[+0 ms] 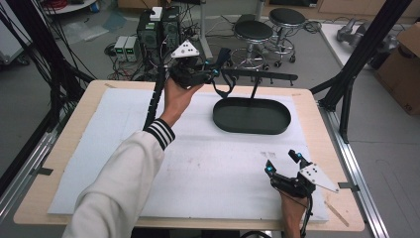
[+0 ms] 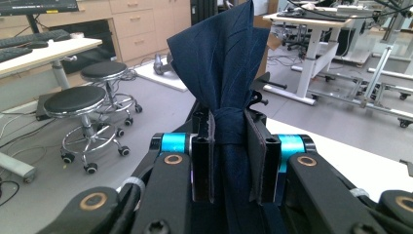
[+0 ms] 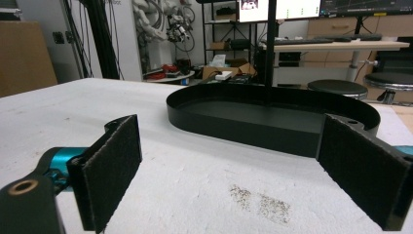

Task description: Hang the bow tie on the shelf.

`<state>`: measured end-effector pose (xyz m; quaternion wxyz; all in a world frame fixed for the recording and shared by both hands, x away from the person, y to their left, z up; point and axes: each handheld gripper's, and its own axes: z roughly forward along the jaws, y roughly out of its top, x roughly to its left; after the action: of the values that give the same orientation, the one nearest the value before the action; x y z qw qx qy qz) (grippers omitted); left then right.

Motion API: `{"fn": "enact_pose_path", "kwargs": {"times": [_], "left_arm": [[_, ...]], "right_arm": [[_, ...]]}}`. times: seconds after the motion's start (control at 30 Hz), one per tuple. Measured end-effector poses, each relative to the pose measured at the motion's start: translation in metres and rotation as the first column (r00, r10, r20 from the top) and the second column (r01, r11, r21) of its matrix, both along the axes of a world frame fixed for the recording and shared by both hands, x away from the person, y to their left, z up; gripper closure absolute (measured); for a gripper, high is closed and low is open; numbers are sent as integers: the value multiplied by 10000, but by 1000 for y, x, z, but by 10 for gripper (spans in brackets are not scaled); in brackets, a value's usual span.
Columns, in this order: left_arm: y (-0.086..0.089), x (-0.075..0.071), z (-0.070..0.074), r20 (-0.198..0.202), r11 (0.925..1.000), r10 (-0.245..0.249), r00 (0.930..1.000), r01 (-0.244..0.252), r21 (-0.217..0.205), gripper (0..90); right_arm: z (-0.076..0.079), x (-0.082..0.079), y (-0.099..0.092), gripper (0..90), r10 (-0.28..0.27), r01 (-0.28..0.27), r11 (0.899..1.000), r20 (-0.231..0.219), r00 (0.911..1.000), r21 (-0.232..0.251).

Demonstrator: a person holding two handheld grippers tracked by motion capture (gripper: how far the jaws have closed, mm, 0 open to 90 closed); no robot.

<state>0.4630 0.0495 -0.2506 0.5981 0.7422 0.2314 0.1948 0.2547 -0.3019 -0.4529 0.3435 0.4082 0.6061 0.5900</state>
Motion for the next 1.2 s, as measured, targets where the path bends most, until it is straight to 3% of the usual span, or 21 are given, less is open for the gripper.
{"fn": "enact_pose_path", "kwargs": {"times": [0.5, 0.73, 0.9, 1.2], "left_arm": [[-33, 24, 1, -148, 9999, -14, 9999, 16, 146, 748], [-39, 37, -13, -436, 9999, 116, 9990, -121, -118, 748], [-44, 46, -26, -517, 9994, 333, 9981, -334, -3, 748], [-45, 53, -37, -330, 9966, 828, 9960, -826, 81, 748]], "right_arm": [[0, 1, -3, 85, 15, -14, 9998, -6, 10000, 199], [0, 1, -3, 84, 22, -22, 9997, -36, 10000, 248], [0, 1, -3, 84, 19, -18, 9997, -46, 10000, 260], [0, 0, -3, 84, 18, -17, 9997, -67, 10000, 230]]}}
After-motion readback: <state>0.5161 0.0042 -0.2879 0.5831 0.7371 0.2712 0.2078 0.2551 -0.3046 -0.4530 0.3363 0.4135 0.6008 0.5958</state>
